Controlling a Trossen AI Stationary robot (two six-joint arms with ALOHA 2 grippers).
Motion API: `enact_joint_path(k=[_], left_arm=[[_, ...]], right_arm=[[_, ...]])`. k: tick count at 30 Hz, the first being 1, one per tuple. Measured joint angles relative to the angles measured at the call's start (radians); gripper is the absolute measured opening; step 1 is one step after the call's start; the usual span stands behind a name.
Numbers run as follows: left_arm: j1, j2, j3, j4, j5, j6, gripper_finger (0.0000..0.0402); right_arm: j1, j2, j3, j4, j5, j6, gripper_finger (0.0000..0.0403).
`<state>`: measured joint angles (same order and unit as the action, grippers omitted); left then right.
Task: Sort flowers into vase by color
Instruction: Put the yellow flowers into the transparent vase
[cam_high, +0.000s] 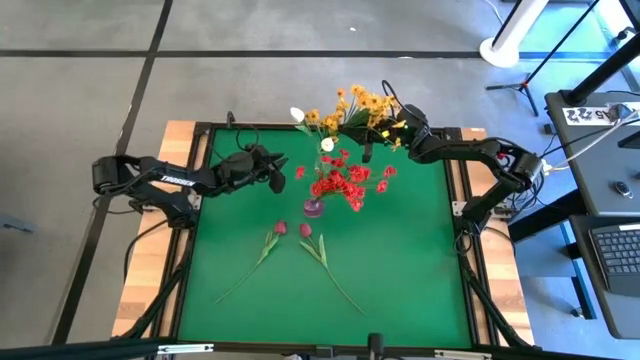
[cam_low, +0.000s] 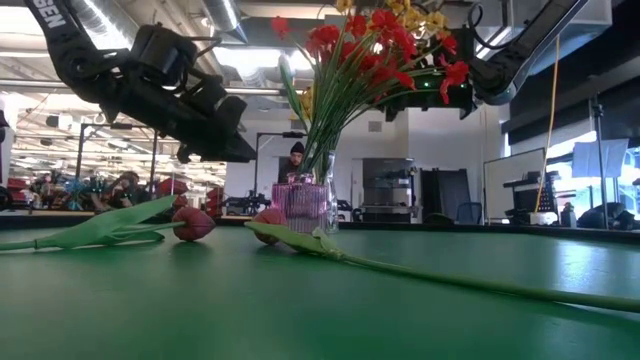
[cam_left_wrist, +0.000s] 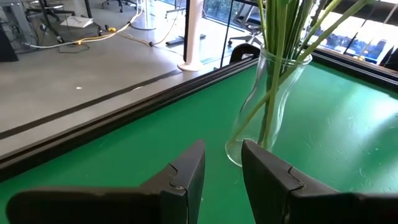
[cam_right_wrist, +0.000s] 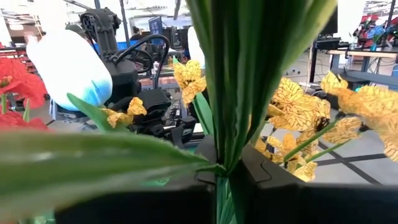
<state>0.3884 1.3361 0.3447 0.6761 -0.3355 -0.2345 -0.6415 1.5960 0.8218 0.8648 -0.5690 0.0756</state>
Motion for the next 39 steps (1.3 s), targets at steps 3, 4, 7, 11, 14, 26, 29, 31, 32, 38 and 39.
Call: enact_joint_path(k=[3,4,7,11,14,26,29,31,32,38,39], left_arm=[[0.002,0.000,0.000,0.000,0.000,0.000,0.0101],[0.002,0.000,0.000,0.000,0.000,0.000,0.0101],[0.002,0.000,0.000,0.000,0.000,0.001,0.0101],[0.002,0.000,0.000,0.000,0.000,0.014,0.0101],[0.002,0.000,0.000,-0.001,0.000,0.020,0.0101],[0.002,0.000,0.000,-0.003,0.000,0.019,0.0101],[0.002,0.000,0.000,-0.003,0.000,0.018,0.0101],[0.002,0.000,0.000,-0.007,0.000,0.018,0.0101],[0.002,0.000,0.000,-0.009,0.000,0.017,0.0101],[0.002,0.000,0.000,-0.013,0.001,0.015,0.0101],[0.002,0.000,0.000,-0.014,0.001,0.015,0.0101]], right_arm=[[0.001,0.000,0.000,0.000,-0.002,0.022,0.0014],[0.001,0.000,0.000,0.000,-0.005,0.030,0.0013],[0.001,0.000,0.000,0.001,-0.007,0.046,0.0013],[0.005,0.000,0.000,0.007,-0.007,0.073,0.0013],[0.015,0.000,0.000,0.009,0.000,0.080,0.0013],[0.054,0.025,0.001,0.009,0.019,0.072,0.0013],[0.053,0.067,0.010,0.006,0.020,0.073,0.0013],[0.053,0.100,0.027,0.006,0.020,0.073,0.0013],[0.053,0.116,0.036,0.007,0.020,0.073,0.0013],[0.053,0.167,0.091,-0.012,0.009,0.069,0.0013],[0.052,0.164,0.097,-0.014,0.003,0.066,0.0013]])
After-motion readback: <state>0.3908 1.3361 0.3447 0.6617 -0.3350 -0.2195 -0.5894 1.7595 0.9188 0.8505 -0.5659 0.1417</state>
